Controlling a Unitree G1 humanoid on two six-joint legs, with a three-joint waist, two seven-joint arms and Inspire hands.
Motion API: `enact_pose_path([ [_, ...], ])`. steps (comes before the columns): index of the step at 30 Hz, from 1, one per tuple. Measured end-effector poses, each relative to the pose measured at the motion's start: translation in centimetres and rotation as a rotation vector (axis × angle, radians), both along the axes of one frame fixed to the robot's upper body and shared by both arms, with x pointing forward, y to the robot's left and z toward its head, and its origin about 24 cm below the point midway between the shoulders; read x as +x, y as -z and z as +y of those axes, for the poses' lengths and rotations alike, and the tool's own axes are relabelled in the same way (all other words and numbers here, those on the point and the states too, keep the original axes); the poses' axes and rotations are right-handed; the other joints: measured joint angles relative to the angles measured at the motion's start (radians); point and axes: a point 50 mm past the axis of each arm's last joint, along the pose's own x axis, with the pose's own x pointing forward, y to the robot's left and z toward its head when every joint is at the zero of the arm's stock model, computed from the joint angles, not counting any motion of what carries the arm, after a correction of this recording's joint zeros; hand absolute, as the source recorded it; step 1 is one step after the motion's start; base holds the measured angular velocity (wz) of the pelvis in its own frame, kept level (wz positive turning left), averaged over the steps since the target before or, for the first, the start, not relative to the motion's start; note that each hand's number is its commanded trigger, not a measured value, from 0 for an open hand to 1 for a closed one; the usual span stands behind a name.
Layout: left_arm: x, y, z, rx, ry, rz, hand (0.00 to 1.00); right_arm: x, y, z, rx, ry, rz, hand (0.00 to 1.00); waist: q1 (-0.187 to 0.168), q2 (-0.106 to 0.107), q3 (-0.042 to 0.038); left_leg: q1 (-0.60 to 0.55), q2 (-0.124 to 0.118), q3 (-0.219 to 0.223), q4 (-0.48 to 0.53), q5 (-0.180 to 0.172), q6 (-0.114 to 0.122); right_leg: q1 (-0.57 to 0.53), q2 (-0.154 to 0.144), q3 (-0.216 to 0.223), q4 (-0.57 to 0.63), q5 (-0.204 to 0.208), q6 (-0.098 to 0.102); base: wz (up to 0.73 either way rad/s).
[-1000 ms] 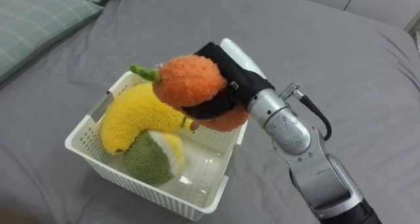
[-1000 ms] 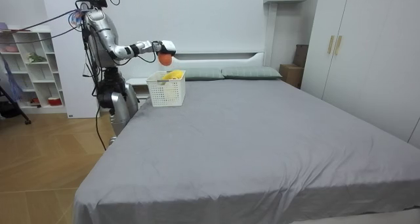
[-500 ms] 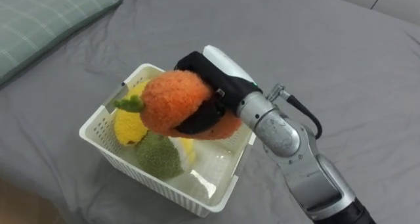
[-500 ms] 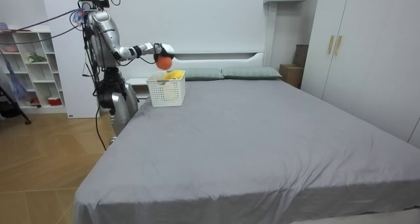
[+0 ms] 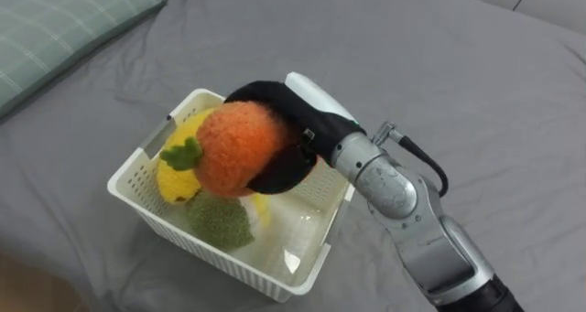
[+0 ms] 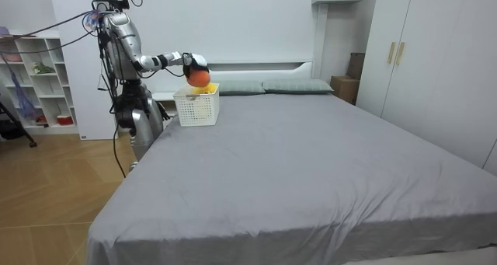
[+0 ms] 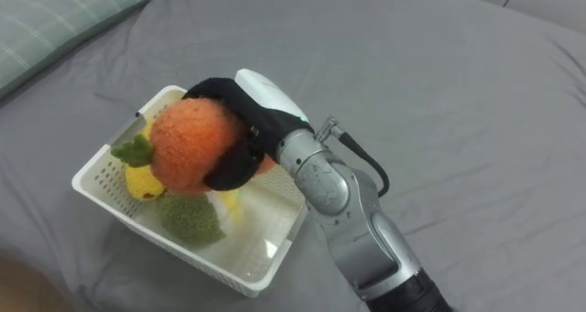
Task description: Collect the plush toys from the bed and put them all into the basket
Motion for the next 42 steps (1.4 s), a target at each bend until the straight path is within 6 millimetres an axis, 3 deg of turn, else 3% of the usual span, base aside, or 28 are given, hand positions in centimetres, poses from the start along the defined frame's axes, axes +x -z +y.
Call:
enact_pose_path([
  [23, -0.5, 0.1, 0.5, 0.014, -0.003, 0.026, 0.00, 0.4, -0.4, -0.7, 0.018, 0.057, -0.034, 0.00, -0.034, 0.003, 0.0001, 0.018, 0.000, 0.009, 0.000, 0.001, 0.001, 0.020, -0.002, 0.012, 0.003, 0.000, 0.000, -0.01],
  [29, -0.7, 0.1, 0.8, 0.014, -0.032, 0.025, 0.00, 0.8, -0.8, -1.6, 0.060, 0.110, -0.052, 0.00, -0.054, 0.009, -0.0100, 0.021, -0.001, 0.008, 0.003, 0.001, 0.001, 0.021, -0.002, 0.011, 0.004, 0.000, 0.000, 0.00],
  [36, -2.1, 0.4, 1.3, 0.009, -0.100, 0.054, 0.00, 1.2, -1.9, -5.2, 0.202, 0.306, -0.128, 0.00, -0.093, 0.020, -0.0080, 0.040, 0.000, 0.013, 0.001, 0.001, 0.001, 0.035, -0.001, 0.020, 0.003, 0.000, 0.000, -0.02],
  [42, -3.3, 0.6, 1.4, 0.019, -0.117, 0.078, 0.00, 1.0, -1.9, -8.2, 0.312, 0.476, -0.178, 0.00, -0.159, 0.039, -0.0176, 0.040, 0.001, 0.020, -0.005, 0.001, 0.002, 0.034, -0.001, 0.027, 0.005, 0.000, 0.000, -0.03],
])
